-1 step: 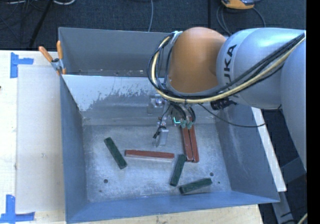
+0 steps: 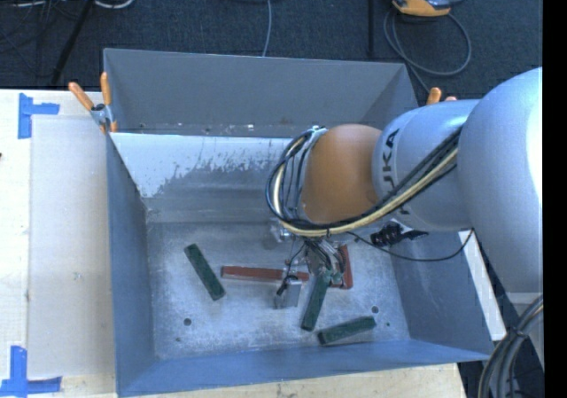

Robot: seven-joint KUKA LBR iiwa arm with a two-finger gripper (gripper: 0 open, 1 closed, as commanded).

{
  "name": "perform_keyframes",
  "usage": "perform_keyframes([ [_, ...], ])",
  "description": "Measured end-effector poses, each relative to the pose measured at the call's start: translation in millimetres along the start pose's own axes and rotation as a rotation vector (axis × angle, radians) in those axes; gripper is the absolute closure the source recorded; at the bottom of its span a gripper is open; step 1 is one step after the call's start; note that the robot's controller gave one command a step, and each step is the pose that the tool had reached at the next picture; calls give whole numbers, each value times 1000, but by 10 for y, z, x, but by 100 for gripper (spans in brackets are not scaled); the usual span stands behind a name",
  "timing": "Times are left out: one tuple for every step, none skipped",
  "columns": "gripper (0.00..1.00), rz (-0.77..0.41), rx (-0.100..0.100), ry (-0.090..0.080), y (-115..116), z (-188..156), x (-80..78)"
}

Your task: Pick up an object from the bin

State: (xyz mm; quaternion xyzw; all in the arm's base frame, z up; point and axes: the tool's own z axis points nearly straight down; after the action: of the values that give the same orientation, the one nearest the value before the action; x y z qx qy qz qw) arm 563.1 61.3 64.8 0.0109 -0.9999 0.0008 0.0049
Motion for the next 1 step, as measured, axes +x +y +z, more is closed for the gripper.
perform_keyframes([
  [100,2,-2,-9,9,-46,-31],
])
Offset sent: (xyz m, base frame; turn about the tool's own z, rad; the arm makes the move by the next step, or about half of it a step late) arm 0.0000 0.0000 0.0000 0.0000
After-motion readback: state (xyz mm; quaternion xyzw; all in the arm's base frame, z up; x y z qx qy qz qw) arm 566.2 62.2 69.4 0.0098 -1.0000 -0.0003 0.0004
